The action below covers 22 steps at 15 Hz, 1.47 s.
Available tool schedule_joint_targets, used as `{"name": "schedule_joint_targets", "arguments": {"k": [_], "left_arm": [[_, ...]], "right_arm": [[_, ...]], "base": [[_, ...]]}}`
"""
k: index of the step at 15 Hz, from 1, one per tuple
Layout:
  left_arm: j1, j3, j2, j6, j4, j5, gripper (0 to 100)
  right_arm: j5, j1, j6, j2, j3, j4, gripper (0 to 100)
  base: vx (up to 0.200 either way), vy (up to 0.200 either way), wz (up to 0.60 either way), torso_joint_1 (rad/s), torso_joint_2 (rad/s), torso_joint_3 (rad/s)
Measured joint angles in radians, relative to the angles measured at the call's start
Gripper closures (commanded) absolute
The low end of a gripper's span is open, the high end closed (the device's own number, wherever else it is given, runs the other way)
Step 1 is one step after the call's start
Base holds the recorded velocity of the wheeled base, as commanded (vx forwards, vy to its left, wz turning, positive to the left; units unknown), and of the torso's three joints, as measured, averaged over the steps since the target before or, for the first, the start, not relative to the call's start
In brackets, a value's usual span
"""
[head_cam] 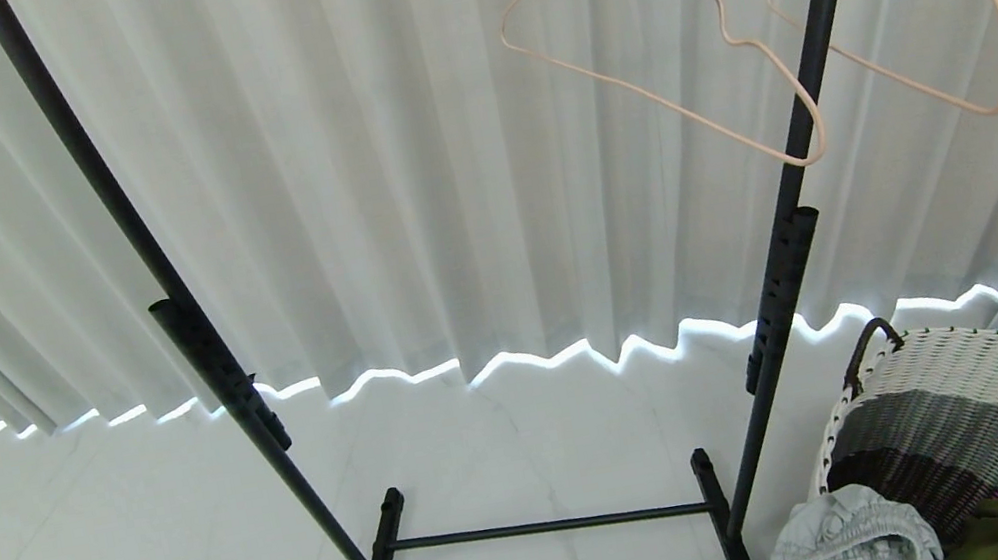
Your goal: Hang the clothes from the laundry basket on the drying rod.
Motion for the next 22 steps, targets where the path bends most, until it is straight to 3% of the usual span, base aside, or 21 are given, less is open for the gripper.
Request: {"name": "schedule_joint_targets", "arguments": {"k": [9,11,14,19,20,22], "left_arm": [[0.0,0.0,0.0,0.0,0.0,0.0,0],[0.0,0.0,0.0,0.003,0.0,0.0,0],[0.0,0.0,0.0,0.003,0.0,0.0,0],[0.0,0.0,0.0,0.003,0.0,0.0,0],[0.0,0.0,0.0,0.003,0.0,0.0,0],[0.0,0.0,0.0,0.003,0.001,0.0,0]], "right_arm": [[0.002,-0.037,-0.053,0.24,-0.009,-0.155,0],[0.013,-0.068,-0.086,0.281,-0.018,-0.252,0],[0.165,-0.165,-0.237,0.346,-0.013,-0.37,0],[0.241,-0.202,-0.248,0.386,-0.012,-0.41,0],[0.253,-0.202,-0.248,0.39,-0.01,-0.423,100],[0.261,-0.202,-0.248,0.394,-0.006,-0.432,100]], "base": [[0.0,0.0,0.0,0.0,0.0,0.0],[0.0,0.0,0.0,0.0,0.0,0.0],[0.0,0.0,0.0,0.0,0.0,0.0],[0.0,0.0,0.0,0.0,0.0,0.0],[0.0,0.0,0.0,0.0,0.0,0.0],[0.0,0.0,0.0,0.0,0.0,0.0]]}}
